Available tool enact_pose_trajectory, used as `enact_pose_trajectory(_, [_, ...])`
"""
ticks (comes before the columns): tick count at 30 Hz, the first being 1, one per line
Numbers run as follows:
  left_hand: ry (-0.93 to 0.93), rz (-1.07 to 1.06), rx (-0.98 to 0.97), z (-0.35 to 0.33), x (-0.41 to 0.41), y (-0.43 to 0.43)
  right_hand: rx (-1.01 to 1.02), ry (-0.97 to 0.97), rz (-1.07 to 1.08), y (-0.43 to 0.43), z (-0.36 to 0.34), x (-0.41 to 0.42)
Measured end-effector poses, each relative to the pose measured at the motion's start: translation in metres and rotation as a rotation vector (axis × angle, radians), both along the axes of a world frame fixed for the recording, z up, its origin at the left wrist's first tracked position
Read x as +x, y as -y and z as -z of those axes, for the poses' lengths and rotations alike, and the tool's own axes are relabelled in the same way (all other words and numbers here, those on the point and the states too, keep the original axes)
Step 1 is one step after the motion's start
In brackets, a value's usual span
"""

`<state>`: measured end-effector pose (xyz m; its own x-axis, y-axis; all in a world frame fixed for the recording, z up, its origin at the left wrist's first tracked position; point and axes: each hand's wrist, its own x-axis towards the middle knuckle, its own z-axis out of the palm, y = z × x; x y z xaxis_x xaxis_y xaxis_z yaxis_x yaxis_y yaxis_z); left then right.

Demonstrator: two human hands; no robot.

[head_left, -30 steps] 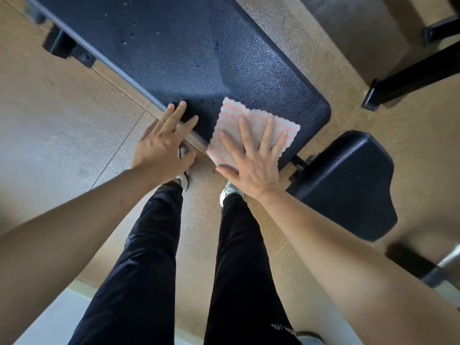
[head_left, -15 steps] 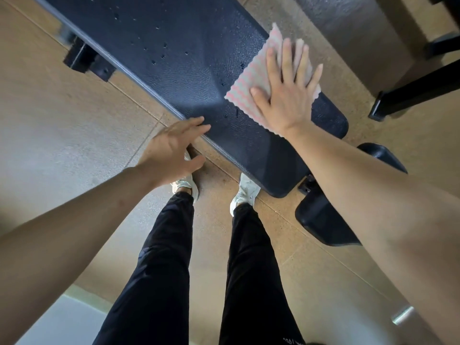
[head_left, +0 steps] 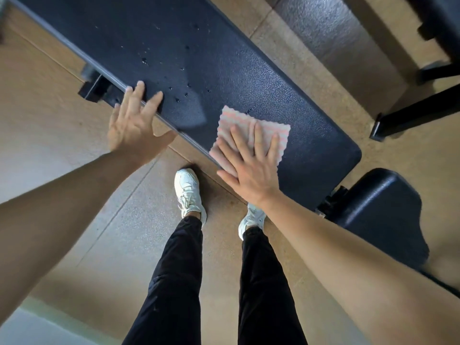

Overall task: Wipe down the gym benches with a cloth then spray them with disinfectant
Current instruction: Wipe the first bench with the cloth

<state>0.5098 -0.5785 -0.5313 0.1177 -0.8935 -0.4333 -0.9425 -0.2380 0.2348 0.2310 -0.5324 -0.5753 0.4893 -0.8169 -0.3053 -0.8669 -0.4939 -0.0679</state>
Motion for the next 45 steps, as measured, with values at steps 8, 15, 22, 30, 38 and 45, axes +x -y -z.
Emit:
enact_pose_trajectory(8, [-0.069,0.034,0.0,0.002,0.008,0.001,-0.018,-0.042,0.016,0.081,0.002,-0.006])
enact_pose_trajectory(15, [-0.021,0.17,0.13,-0.008,0.021,0.009,0.007,-0.024,0.398,0.156,-0.002,0.031])
enact_pose_trajectory(22, [-0.07,0.166,0.203,-0.012,0.028,0.012,0.049,-0.014,0.008,0.09,-0.003,0.072])
enact_pose_trajectory(30, [-0.231,0.111,0.1,-0.018,0.065,0.012,0.105,0.043,-0.216,0.051,-0.004,0.087])
enact_pose_trajectory(38, [-0.055,-0.012,0.003,-0.012,0.092,0.051,0.065,0.019,-0.201,0.141,0.0,0.077])
enact_pose_trajectory(45, [-0.015,-0.191,0.043,-0.005,0.109,0.093,0.097,0.075,0.244,0.232,-0.004,0.11])
